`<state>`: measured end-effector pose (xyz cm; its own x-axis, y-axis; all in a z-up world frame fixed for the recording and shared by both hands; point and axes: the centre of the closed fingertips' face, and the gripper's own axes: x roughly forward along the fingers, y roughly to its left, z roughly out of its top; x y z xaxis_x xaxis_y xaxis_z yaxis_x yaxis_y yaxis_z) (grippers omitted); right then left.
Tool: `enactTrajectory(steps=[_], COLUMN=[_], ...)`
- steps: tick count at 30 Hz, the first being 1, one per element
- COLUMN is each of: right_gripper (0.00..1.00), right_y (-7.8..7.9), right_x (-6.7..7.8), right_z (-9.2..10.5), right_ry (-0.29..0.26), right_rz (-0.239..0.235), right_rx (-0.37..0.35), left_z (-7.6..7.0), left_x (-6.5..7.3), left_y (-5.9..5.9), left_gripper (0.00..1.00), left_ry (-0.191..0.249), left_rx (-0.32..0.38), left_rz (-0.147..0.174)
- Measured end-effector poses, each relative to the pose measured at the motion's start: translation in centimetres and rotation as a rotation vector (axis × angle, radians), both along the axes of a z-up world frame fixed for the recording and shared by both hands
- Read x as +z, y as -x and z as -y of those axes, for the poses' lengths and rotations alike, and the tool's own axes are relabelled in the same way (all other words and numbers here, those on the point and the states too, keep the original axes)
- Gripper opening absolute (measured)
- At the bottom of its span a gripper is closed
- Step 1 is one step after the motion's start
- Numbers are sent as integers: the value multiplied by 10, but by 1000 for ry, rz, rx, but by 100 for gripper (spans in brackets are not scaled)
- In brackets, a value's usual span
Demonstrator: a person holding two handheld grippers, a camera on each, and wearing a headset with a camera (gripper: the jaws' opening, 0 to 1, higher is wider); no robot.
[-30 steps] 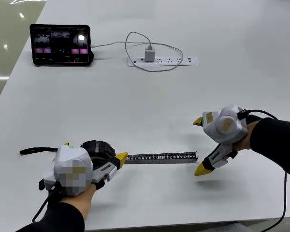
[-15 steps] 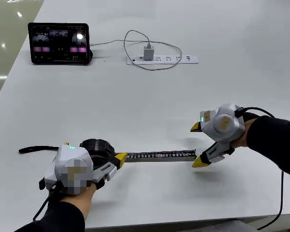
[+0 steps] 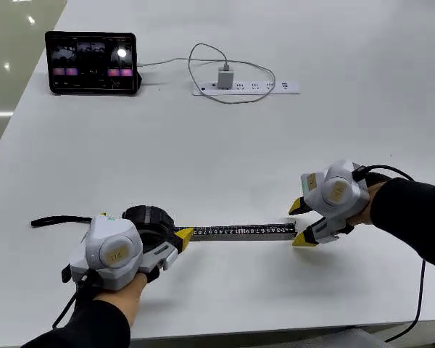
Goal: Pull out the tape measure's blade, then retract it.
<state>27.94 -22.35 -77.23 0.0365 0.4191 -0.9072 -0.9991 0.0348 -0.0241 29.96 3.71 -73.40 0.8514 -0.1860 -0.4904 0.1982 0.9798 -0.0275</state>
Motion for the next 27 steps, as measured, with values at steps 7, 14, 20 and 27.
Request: enactTrajectory(steps=[7, 14, 20, 27], right_gripper=[25, 17, 12, 11], right_y=[0, 1, -1, 1], right_x=[-5, -7, -7, -7], right_z=[-1, 0, 1, 1], right_ry=[18, 25, 21, 30], right_rz=[-3, -13, -19, -35], right_rx=[8, 5, -37, -54], left_z=[-1, 0, -4, -9], left_x=[1, 2, 4, -1], left_y=[0, 0, -3, -7], left_gripper=[99, 99, 99, 96], left_ry=[-11, -6, 9, 13], left_rx=[-2, -3, 20, 42], left_rz=[8, 16, 22, 32])
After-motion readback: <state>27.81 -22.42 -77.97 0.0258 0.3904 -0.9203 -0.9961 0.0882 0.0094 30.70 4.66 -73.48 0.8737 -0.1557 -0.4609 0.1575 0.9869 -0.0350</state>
